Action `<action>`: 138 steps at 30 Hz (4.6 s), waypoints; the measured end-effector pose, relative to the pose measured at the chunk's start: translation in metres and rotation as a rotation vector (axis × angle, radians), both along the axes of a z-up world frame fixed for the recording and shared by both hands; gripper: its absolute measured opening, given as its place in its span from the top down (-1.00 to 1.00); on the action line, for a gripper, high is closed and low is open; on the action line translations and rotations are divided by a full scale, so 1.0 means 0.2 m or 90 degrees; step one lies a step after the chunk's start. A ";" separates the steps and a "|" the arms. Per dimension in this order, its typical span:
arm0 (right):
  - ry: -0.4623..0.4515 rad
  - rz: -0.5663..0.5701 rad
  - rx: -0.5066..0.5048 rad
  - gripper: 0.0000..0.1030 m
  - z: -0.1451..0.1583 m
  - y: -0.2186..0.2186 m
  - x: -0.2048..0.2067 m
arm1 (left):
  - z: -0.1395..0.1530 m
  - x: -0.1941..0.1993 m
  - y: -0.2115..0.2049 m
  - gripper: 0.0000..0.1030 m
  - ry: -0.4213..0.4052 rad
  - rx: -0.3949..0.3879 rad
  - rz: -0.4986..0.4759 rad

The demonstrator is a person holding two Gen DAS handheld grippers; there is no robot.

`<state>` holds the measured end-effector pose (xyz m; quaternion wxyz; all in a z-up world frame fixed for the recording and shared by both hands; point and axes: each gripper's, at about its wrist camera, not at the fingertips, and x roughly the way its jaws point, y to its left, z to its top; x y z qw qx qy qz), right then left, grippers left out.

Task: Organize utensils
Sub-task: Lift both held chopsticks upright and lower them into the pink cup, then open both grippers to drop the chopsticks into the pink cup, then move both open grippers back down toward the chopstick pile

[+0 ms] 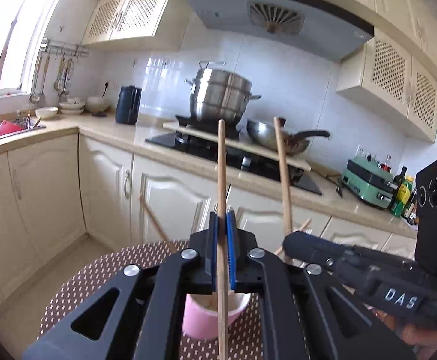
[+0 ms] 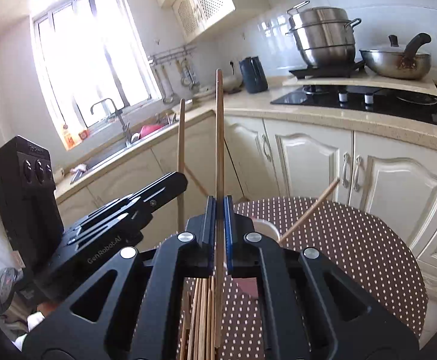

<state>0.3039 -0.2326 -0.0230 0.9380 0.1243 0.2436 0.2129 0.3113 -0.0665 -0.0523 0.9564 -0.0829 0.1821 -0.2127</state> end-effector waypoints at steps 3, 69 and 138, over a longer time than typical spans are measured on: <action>-0.034 -0.022 0.002 0.89 0.03 -0.01 0.04 | 0.04 0.05 -0.04 0.89 -0.034 -0.004 0.017; -0.096 -0.089 -0.018 0.89 -0.39 -0.04 -0.05 | -0.24 -0.04 0.08 0.89 -0.041 0.000 0.063; -0.078 -0.104 -0.019 -0.20 -0.39 0.00 -0.50 | -0.32 -0.53 0.38 -0.28 0.033 0.039 0.137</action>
